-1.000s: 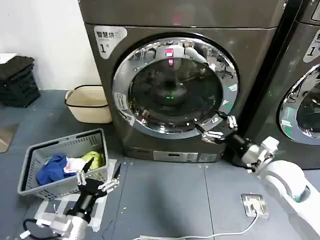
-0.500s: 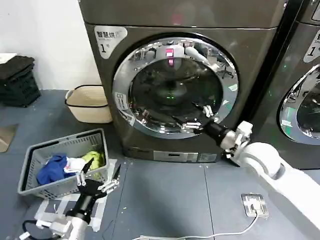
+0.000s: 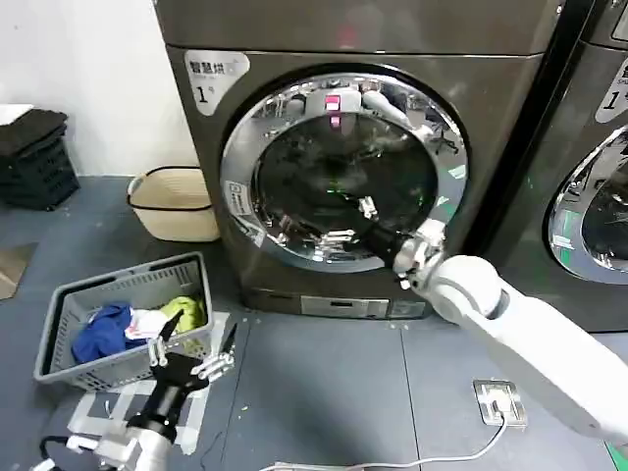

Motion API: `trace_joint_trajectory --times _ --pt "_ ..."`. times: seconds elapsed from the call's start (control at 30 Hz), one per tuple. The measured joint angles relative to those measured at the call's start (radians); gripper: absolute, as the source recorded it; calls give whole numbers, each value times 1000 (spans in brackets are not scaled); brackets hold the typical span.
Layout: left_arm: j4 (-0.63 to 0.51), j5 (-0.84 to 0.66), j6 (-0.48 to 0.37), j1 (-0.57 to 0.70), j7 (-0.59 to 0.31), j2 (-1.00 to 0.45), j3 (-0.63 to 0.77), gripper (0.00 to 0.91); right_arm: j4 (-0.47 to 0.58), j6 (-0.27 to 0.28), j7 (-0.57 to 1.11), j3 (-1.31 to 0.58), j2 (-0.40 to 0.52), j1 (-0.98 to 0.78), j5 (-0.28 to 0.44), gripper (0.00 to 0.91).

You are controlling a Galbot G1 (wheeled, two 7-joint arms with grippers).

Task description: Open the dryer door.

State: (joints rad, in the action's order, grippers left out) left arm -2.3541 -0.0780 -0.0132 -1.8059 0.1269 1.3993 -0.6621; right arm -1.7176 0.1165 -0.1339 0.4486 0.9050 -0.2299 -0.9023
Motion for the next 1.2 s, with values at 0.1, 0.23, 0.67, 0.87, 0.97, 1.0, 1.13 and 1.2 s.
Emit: trace_joint_trajectory --times 0.1,0.23,0.67,0.87,0.97,1.0,1.13,1.2 --pt "-5 1 0 -2 2 1 0 907 31 0 0 23 25 27 -3 907" --pt "-7 2 1 -6 3 1 0 907 65 -1 0 44 56 55 -3 907" --pt "-15 5 2 -11 3 4 -1 907 152 -2 0 91 147 122 -10 907" --pt "-18 5 2 -12 4 5 -2 907 189 -3 0 106 188 136 -10 907" --pt "-19 5 2 -13 4 5 -2 907 206 -3 0 111 207 144 -10 907" --pt "-19 5 2 -13 3 5 -2 907 213 -3 -1 113 214 145 -10 907" --pt "-21 5 1 -13 4 6 -2 907 234 -3 -1 122 237 153 -10 907" --pt "-22 5 1 -13 4 6 -2 907 247 -4 -1 122 250 157 -9 907"
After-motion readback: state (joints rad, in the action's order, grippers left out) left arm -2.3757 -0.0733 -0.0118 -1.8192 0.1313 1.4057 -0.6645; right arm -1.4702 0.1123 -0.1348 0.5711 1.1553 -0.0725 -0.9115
